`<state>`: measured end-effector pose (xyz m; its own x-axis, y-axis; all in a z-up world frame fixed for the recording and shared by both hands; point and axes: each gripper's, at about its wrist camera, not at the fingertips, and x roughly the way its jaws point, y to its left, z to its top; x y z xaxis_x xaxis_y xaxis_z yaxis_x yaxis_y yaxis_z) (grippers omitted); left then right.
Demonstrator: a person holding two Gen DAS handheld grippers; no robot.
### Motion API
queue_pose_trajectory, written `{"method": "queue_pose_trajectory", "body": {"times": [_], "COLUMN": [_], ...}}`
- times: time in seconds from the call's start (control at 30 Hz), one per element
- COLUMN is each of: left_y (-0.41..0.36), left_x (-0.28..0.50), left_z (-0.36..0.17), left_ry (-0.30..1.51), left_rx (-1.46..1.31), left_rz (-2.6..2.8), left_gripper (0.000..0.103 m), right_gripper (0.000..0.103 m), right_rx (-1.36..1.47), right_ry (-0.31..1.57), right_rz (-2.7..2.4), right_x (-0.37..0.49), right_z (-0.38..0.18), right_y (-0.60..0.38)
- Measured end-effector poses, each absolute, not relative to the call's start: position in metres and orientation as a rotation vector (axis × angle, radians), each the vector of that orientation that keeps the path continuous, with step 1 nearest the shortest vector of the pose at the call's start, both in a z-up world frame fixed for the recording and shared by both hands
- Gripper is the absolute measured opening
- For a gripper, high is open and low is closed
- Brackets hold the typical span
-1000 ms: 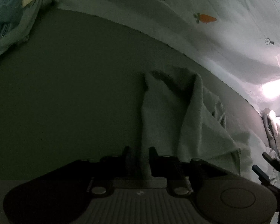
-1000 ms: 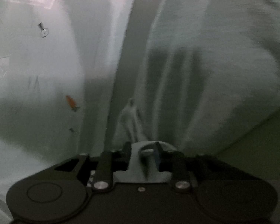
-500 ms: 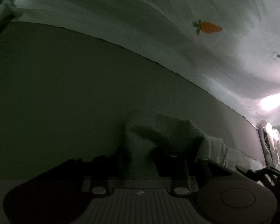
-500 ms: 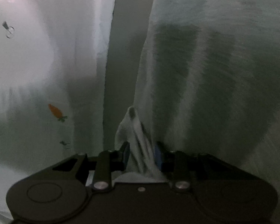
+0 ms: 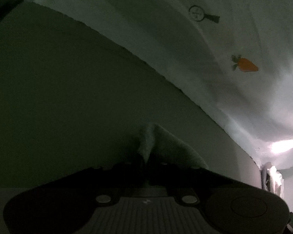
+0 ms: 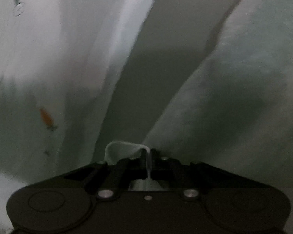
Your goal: Fold clothes
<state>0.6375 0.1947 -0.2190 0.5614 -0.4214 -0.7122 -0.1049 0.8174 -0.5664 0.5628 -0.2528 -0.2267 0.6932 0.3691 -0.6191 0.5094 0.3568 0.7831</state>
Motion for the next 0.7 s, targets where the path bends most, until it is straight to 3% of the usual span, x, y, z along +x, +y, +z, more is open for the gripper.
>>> {"method": "queue_pose_trajectory", "body": {"times": [0.1, 0.17, 0.33, 0.6, 0.7], "left_y": [0.181, 0.178, 0.178, 0.173, 0.169], "left_x": [0.633, 0.627, 0.6, 0.579, 0.575], "left_z": [-0.206, -0.198, -0.184, -0.184, -0.186], "left_ry": [0.977, 0.977, 0.973, 1.02, 1.04], "left_rx": [-0.5, -0.469, -0.503, -0.493, -0.483], "left_rz": [-0.187, -0.177, -0.151, -0.143, -0.144], "left_gripper": [0.02, 0.034, 0.044, 0.046, 0.048], "right_gripper": [0.012, 0.022, 0.03, 0.031, 0.038], "right_rx": [1.244, 1.241, 1.521, 1.648, 1.599], "right_ry": [0.838, 0.796, 0.682, 0.796, 0.842], "right_rz": [-0.104, -0.089, 0.011, 0.047, 0.023], "right_x": [0.552, 0.538, 0.498, 0.478, 0.498], "right_z": [-0.217, -0.206, -0.213, -0.236, -0.234], "right_y": [-0.251, -0.25, -0.247, -0.209, -0.199]}}
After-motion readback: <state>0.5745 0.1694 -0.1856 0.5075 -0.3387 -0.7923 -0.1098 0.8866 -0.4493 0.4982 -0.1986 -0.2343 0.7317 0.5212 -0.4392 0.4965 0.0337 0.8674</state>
